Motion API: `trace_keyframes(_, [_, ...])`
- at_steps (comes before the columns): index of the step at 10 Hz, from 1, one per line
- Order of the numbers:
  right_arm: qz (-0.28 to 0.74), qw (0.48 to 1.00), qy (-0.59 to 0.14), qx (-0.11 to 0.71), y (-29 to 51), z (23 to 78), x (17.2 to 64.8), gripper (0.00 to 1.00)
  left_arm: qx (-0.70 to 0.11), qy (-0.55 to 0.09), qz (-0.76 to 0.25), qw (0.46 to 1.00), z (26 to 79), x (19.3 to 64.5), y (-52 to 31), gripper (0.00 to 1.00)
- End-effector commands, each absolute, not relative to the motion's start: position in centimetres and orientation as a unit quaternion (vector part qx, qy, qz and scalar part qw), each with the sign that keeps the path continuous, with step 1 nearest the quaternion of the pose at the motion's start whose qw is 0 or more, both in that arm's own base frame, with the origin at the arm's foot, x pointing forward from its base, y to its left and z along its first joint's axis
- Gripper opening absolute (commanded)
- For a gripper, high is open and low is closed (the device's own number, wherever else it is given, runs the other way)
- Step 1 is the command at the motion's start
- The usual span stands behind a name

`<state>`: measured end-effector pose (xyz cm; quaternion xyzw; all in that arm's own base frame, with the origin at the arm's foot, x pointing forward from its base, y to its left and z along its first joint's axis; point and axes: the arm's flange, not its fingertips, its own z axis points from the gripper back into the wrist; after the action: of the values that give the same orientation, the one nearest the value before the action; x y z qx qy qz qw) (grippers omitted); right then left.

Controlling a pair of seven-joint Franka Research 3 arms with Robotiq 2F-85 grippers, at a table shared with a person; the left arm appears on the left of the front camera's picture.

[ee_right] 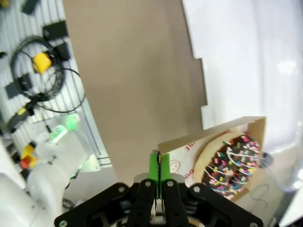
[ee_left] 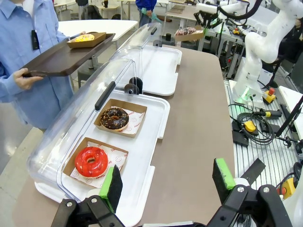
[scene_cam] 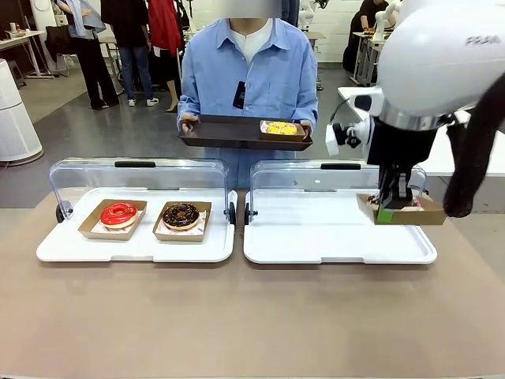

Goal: Provide the desired donut to the person.
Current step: Pick up and lift the Paper togo box containing the Donut pointed at by the person, then place the picked Paper togo box onto the Handle tray extended by the person.

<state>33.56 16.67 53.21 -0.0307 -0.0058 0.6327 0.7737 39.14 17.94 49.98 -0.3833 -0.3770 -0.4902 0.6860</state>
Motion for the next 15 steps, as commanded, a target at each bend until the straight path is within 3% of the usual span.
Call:
trace_keyframes(1, [0.615,0.784,-0.022,-0.078,17.4,55.9,32.2,0.00,-0.383,-0.388,-0.495,0.677,50.0,39.0,18.0,1.00])
trace_keyframes(4, [0.614,0.783,-0.026,-0.093,17.8,60.1,32.2,0.00,-0.383,-0.388,-0.495,0.677,50.0,39.0,18.0,1.00])
trace_keyframes(6, [0.643,0.759,-0.043,-0.091,17.5,59.8,33.1,0.00,-0.383,-0.388,-0.495,0.677,50.0,39.0,18.0,1.00])
trace_keyframes(7, [0.622,0.777,-0.038,-0.085,17.5,60.4,31.8,0.00,-0.383,-0.388,-0.495,0.677,50.0,39.0,18.0,1.00])
trace_keyframes(15, [0.622,0.777,-0.038,-0.085,17.5,60.4,31.8,0.00,-0.383,-0.388,-0.495,0.677,50.0,39.0,18.0,1.00])
